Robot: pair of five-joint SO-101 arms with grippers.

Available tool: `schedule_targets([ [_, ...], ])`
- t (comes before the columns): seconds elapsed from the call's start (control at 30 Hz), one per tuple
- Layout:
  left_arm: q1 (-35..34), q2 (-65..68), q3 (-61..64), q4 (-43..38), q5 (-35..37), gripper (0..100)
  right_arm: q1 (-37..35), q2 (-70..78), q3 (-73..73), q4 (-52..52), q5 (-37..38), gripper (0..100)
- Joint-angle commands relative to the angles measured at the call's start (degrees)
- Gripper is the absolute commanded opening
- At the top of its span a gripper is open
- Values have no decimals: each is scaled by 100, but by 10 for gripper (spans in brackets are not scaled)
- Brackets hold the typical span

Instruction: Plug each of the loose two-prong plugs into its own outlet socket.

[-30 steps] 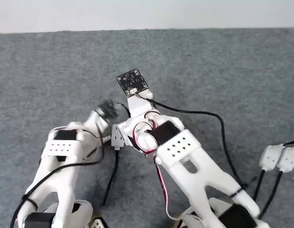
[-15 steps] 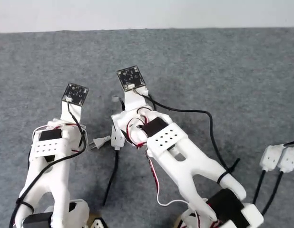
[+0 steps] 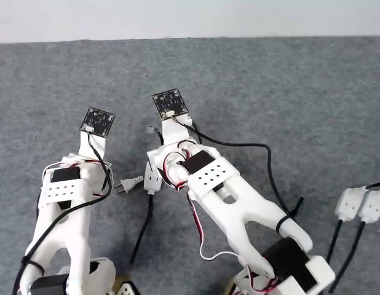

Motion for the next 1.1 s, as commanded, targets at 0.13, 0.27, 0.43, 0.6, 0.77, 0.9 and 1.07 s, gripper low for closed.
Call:
schedule_targets([
  [0.13,53,-132,-163,-132,-114,15,66,-31,-18,-251,-26,8],
  [0.27,44,-132,-163,-123,-114,15,48,-22,88,-286,-26,8],
  [0.43,44,-132,-163,-123,-114,15,57,-22,185,-295,70,8],
  [0.6,35,-132,-163,-114,-114,15,31,-22,475,-558,141,8],
  [0.77,35,-141,-163,-114,-114,15,-75,-31,563,-558,273,8],
  [0.9,26,-141,-163,-114,-114,15,-207,57,571,-558,396,8],
  [1.07,26,-149,-163,-114,-114,15,-479,479,316,-497,879,13],
])
